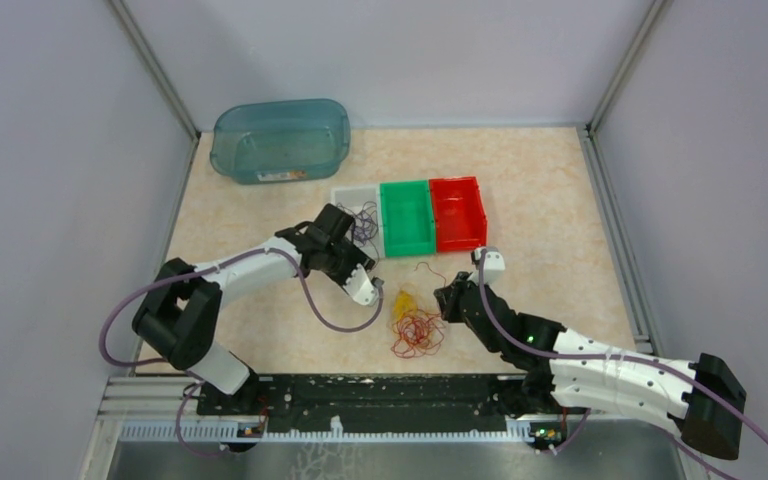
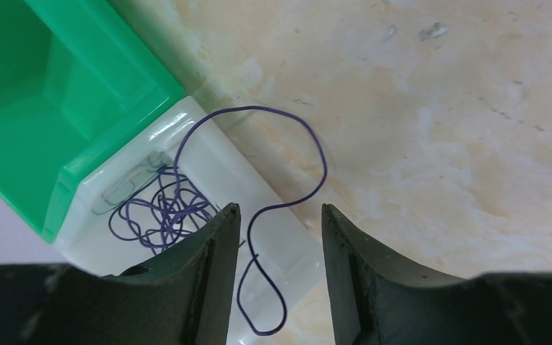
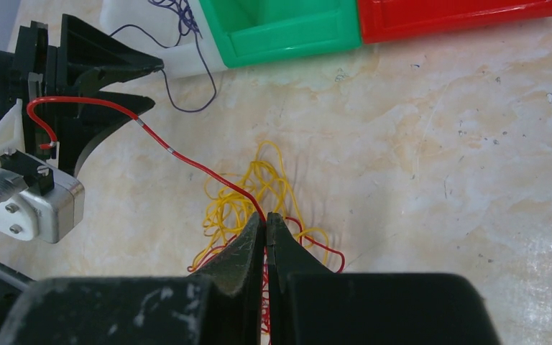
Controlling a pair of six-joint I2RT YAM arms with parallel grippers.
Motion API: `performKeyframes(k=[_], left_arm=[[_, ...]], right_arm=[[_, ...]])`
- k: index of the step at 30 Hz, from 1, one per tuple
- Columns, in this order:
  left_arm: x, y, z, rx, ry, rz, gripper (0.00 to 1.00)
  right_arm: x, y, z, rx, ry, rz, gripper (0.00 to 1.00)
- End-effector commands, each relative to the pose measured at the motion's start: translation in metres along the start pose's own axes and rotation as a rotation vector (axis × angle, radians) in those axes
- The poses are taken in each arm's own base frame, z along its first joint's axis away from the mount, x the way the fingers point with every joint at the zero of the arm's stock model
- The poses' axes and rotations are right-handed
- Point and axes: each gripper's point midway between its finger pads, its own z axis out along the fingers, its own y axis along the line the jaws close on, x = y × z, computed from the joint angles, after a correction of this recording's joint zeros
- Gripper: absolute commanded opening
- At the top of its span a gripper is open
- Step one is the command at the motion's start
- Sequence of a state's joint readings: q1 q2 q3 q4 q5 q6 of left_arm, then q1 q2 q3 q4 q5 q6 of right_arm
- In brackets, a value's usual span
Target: Untangle the cables
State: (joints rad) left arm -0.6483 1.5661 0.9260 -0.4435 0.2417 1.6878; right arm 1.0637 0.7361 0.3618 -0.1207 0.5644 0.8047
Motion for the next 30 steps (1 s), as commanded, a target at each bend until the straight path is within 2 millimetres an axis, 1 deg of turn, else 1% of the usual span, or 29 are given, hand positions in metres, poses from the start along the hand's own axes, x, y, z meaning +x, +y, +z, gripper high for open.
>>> performKeyframes(k=[1, 3, 7, 10, 12, 14, 18, 20, 22, 25, 28, 30], left_arm=[[0.005, 0.029, 0.000, -0.087, 0.023, 0.061, 0.51], [0.006, 0.033, 0.001, -0.104, 0.029, 0.064, 0.49], [0.007, 0.031, 0.002, -0.126, 0.038, 0.093, 0.46], [0.008, 0.027, 0.003, -0.106, 0.035, 0.060, 0.46], [0.007, 0.030, 0.001, -0.100, 0.029, 0.033, 0.44], [0.005, 0.028, 0.002, -0.075, 0.015, 0.010, 0.42], [-0.002, 0.032, -0.004, -0.074, -0.019, -0.033, 0.33], [-0.010, 0.030, -0.010, -0.055, -0.056, -0.049, 0.33], [-0.017, 0.020, -0.015, -0.015, -0.081, -0.036, 0.35], [-0.022, -0.008, -0.016, 0.074, -0.090, -0.008, 0.38], [-0.021, -0.031, -0.010, 0.134, -0.073, 0.041, 0.39], [-0.019, -0.037, -0.004, 0.136, -0.062, 0.080, 0.39]], right_arm=[[-0.024, 0.016, -0.002, -0.028, -0.053, 0.035, 0.00], [-0.024, 0.016, -0.002, -0.026, -0.051, 0.034, 0.00], [-0.024, 0.015, -0.002, -0.026, -0.052, 0.034, 0.00], [-0.023, 0.016, -0.002, -0.031, -0.050, 0.035, 0.00], [-0.022, 0.016, -0.001, -0.030, -0.050, 0.036, 0.00], [-0.023, 0.016, -0.001, -0.031, -0.050, 0.038, 0.00], [-0.022, 0.017, -0.001, -0.031, -0.048, 0.038, 0.00], [-0.022, 0.017, -0.001, -0.031, -0.048, 0.038, 0.00], [-0.023, 0.017, -0.001, -0.032, -0.049, 0.039, 0.00], [-0.023, 0.019, 0.000, -0.038, -0.050, 0.042, 0.00], [-0.022, 0.019, 0.001, -0.038, -0.047, 0.046, 0.00], [-0.021, 0.020, 0.001, -0.039, -0.045, 0.050, 0.00]])
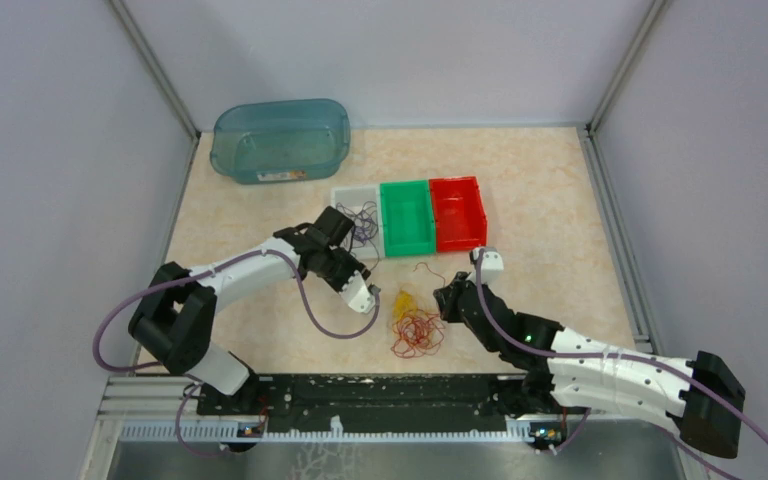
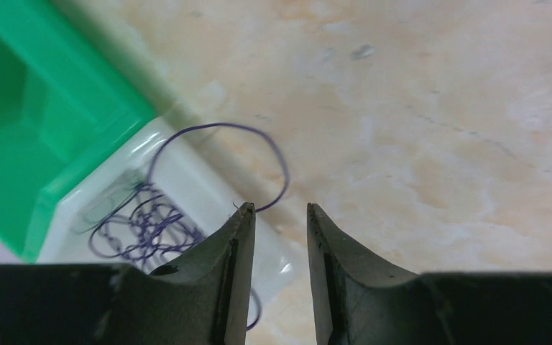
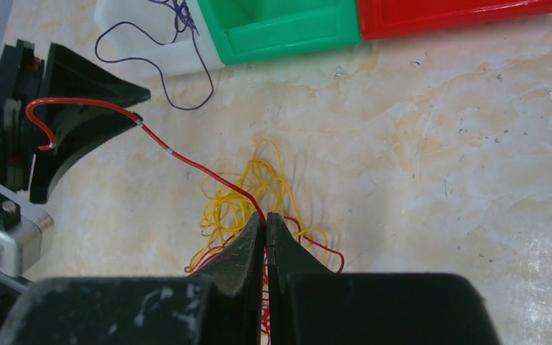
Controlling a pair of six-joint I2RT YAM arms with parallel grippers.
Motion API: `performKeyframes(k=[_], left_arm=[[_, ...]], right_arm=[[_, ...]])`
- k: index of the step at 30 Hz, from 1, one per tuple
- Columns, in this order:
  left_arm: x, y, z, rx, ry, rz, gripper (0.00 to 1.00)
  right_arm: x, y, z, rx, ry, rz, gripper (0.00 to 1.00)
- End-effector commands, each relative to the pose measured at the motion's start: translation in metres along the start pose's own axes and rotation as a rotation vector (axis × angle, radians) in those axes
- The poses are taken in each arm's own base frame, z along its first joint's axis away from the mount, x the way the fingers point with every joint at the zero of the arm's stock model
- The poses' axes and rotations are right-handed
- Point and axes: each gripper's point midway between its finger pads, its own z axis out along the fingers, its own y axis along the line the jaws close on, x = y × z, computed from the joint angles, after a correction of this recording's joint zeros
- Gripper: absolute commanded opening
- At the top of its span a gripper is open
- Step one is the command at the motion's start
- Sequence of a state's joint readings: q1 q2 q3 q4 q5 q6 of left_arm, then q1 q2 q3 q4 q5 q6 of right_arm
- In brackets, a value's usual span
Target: Untangle the cables
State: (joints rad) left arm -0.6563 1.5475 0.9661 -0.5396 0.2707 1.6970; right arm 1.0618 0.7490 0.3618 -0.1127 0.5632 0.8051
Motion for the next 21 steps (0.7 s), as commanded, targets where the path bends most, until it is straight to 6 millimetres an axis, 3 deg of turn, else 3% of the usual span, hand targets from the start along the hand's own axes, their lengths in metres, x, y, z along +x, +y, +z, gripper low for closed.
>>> performKeyframes(k=[1, 5, 12, 21], left_arm=[[-0.007, -0.036, 0.010, 0.097, -0.018, 0.098, 0.39], [0.002, -0.034, 0.023, 0.069, 0.031, 0.221, 0.38], [0.007, 0.002, 0.032, 0.008, 0.045, 0.225, 0.37], [-0.008, -0.001, 0.030, 0.050, -0.030, 0.102, 0.35]], right_arm=[[-0.022, 0.020, -0.001, -0.044, -0.047, 0.053, 0.00], [-0.023, 0.019, -0.002, -0.038, -0.047, 0.053, 0.00], [-0.025, 0.018, -0.004, -0.039, -0.055, 0.060, 0.00], [-0.024, 0.014, -0.008, -0.038, -0.052, 0.070, 0.00]])
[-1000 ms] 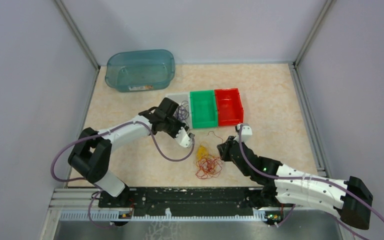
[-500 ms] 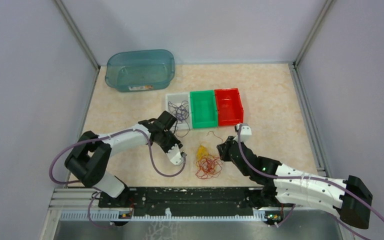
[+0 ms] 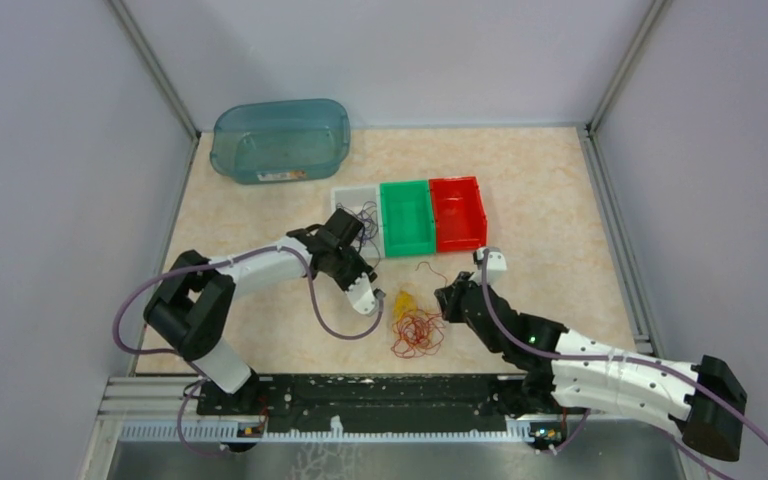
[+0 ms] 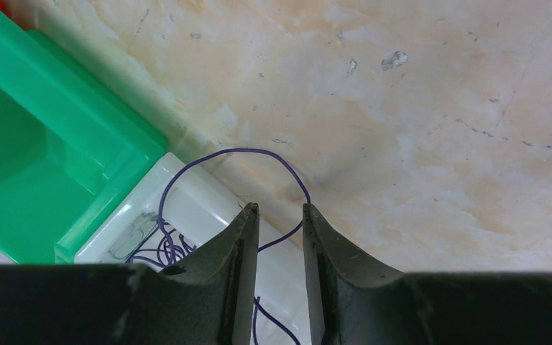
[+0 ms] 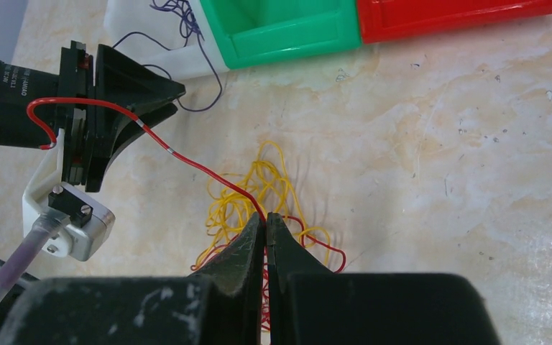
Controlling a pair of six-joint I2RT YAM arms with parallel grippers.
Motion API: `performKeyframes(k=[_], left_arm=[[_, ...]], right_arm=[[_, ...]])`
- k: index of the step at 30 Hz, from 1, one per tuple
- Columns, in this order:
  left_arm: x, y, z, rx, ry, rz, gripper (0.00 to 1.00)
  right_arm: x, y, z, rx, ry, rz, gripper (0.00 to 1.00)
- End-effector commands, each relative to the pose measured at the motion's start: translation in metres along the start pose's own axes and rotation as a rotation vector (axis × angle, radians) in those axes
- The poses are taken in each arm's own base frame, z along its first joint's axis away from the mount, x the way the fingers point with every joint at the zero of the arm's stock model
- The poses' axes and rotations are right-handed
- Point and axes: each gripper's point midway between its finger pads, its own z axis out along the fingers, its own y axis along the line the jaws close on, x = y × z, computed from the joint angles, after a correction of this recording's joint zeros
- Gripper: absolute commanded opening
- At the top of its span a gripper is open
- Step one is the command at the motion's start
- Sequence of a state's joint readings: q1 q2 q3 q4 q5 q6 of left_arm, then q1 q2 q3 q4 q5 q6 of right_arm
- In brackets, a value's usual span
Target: Untangle the cables
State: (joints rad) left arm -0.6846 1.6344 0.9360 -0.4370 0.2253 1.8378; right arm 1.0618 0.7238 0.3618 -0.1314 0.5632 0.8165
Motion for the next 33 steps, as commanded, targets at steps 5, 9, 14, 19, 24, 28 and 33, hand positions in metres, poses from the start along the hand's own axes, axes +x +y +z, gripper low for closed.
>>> performKeyframes(k=[5, 9, 14, 19, 24, 28, 33], left_arm=[[-0.013, -0.009, 0.006, 0.069, -0.069, -0.088, 0.35], [-0.013, -0.014, 0.012, 0.102, -0.077, -0.132, 0.34], [-0.009, -0.015, 0.019, 0.116, -0.063, -0.190, 0.35], [-0.008, -0.011, 0.023, 0.108, -0.065, -0.213, 0.35], [-0.011, -0.029, 0.024, 0.210, -0.069, -0.254, 0.35], [-0.020, -0.049, 0.020, 0.302, -0.101, -0.285, 0.27], [-0.024, -0.070, 0.019, 0.386, -0.100, -0.340, 0.08]], right_arm=[[-0.021, 0.014, -0.005, -0.032, -0.043, 0.055, 0.00], [-0.022, 0.014, -0.005, -0.031, -0.046, 0.058, 0.00], [-0.022, 0.013, -0.006, -0.027, -0.047, 0.055, 0.00], [-0.023, 0.014, -0.006, -0.028, -0.049, 0.054, 0.00], [-0.024, 0.013, -0.007, -0.027, -0.051, 0.057, 0.00], [-0.026, 0.012, -0.008, -0.023, -0.058, 0.063, 0.00], [-0.030, 0.012, -0.010, -0.021, -0.067, 0.068, 0.00]])
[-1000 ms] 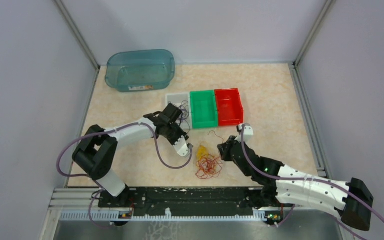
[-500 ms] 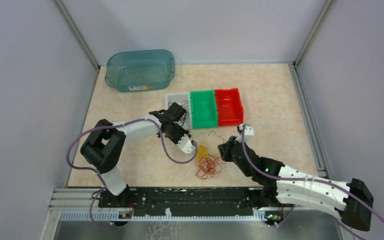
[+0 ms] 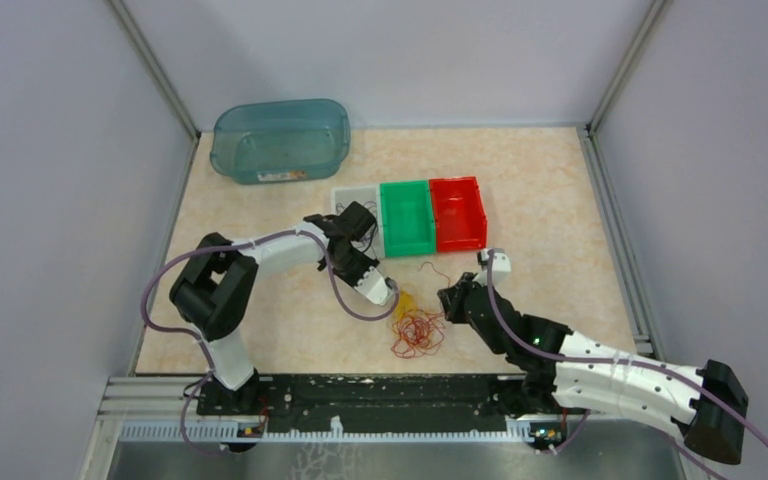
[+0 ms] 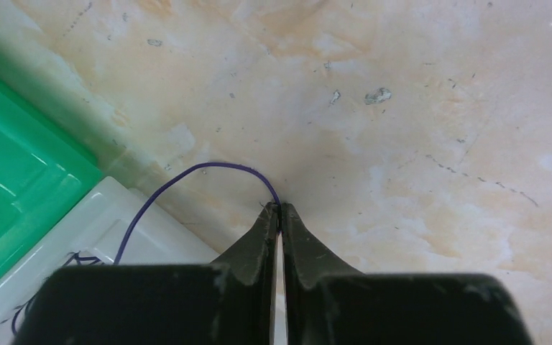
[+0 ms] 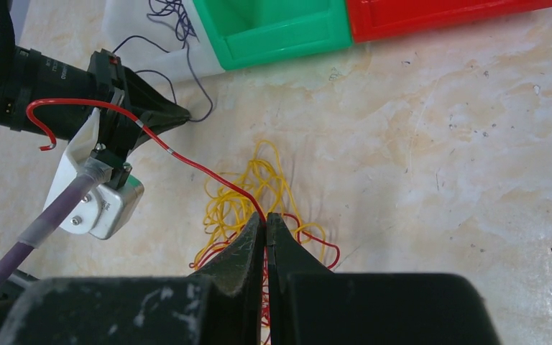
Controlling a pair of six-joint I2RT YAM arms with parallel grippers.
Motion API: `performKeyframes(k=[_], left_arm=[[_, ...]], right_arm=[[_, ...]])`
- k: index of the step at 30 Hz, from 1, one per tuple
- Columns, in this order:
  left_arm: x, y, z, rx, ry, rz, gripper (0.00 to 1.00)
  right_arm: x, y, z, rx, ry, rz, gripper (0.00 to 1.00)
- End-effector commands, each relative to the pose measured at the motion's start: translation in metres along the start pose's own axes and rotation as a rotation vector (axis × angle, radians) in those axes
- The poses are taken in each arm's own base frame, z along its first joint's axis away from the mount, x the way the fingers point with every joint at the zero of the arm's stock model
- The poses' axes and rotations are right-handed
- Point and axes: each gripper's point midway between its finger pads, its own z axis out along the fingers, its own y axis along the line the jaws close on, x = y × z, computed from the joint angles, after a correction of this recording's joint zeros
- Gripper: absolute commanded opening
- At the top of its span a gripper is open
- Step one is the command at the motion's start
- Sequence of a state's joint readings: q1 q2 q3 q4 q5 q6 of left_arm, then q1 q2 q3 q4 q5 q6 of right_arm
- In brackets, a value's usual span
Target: Untangle the cables
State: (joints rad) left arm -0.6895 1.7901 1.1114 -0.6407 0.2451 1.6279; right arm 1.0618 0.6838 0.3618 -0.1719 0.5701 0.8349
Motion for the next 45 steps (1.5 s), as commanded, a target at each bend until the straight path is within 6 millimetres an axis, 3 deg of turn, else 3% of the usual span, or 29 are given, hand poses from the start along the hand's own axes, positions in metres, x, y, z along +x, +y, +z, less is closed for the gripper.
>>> performKeyframes(k=[1, 2, 7, 15, 18, 20, 25, 30, 40, 45], left_arm=[[-0.005, -0.053, 0.014, 0.205, -0.036, -0.102, 0.03], [-0.006, -0.050, 0.013, 0.194, -0.036, -0.109, 0.00], [-0.015, 0.005, -0.006, -0.032, -0.079, -0.101, 0.00], [-0.026, 0.070, -0.085, -0.224, -0.182, -0.262, 0.00], [-0.016, 0.085, -0.106, -0.289, -0.185, -0.292, 0.00], [0.002, 0.095, -0.111, -0.359, -0.138, -0.299, 0.00], [0.049, 0.110, -0.095, -0.487, 0.044, -0.316, 0.00], [0.075, 0.121, -0.073, -0.534, 0.122, -0.352, 0.00], [0.089, 0.125, -0.035, -0.469, 0.152, -0.398, 0.00], [0.074, 0.128, -0.036, -0.449, 0.068, -0.421, 0.00]], right_arm=[[-0.027, 0.016, -0.005, -0.028, -0.062, 0.051, 0.00], [-0.027, 0.016, -0.005, -0.028, -0.062, 0.051, 0.00], [-0.026, 0.016, -0.004, -0.027, -0.061, 0.052, 0.00], [-0.023, 0.015, -0.003, -0.028, -0.058, 0.052, 0.00], [-0.023, 0.015, -0.003, -0.029, -0.057, 0.053, 0.00], [-0.023, 0.015, -0.003, -0.029, -0.059, 0.054, 0.00], [-0.023, 0.015, -0.003, -0.032, -0.059, 0.055, 0.00], [-0.024, 0.013, -0.004, -0.025, -0.061, 0.055, 0.00], [-0.023, 0.008, -0.004, -0.010, -0.068, 0.060, 0.00], [-0.023, 0.008, -0.004, -0.007, -0.066, 0.061, 0.00]])
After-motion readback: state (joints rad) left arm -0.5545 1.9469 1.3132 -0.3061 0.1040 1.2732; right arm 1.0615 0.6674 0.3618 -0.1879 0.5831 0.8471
